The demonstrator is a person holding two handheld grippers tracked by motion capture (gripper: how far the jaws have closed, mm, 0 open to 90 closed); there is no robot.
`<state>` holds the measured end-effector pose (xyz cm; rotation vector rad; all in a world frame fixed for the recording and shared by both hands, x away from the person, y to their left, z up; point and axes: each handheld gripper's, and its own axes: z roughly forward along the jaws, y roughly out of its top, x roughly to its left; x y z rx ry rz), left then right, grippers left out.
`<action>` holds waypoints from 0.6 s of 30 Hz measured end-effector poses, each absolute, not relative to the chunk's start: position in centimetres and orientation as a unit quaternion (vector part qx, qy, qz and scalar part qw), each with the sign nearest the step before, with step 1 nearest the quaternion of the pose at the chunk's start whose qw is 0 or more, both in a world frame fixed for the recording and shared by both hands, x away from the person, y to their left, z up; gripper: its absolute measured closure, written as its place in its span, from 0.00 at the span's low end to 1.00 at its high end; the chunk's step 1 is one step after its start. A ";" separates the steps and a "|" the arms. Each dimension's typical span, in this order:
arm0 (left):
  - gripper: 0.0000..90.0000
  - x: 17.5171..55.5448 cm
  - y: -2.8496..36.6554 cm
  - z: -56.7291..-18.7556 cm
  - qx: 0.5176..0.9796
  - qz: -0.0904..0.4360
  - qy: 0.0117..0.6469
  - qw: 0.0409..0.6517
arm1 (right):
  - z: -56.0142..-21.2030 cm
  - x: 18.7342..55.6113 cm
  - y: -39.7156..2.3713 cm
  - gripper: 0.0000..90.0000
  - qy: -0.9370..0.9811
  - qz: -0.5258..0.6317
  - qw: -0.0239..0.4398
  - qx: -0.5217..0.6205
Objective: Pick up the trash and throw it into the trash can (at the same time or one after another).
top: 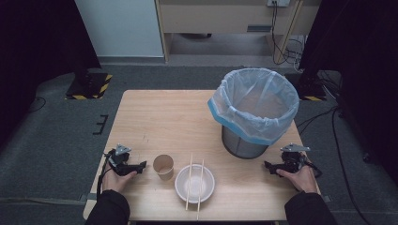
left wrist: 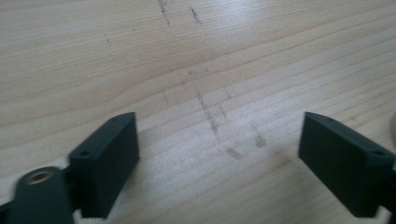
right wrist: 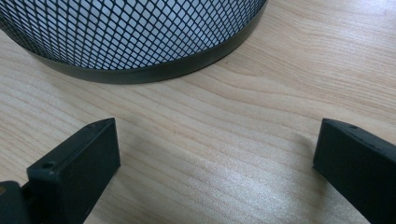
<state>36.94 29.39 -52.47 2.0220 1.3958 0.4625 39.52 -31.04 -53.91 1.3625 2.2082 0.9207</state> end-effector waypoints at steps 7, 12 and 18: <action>0.19 36.5 29.3 -50.7 0.755 0.199 0.534 0.324 | -53.9 39.3 -31.0 0.01 0.787 0.328 0.195 0.486; 0.18 36.0 29.8 -48.6 0.720 0.222 0.541 0.375 | -53.9 39.1 -30.8 0.01 0.782 0.326 0.196 0.493; 0.20 35.4 30.0 -46.6 0.685 0.242 0.539 0.427 | -53.9 39.1 -30.8 0.01 0.782 0.326 0.196 0.493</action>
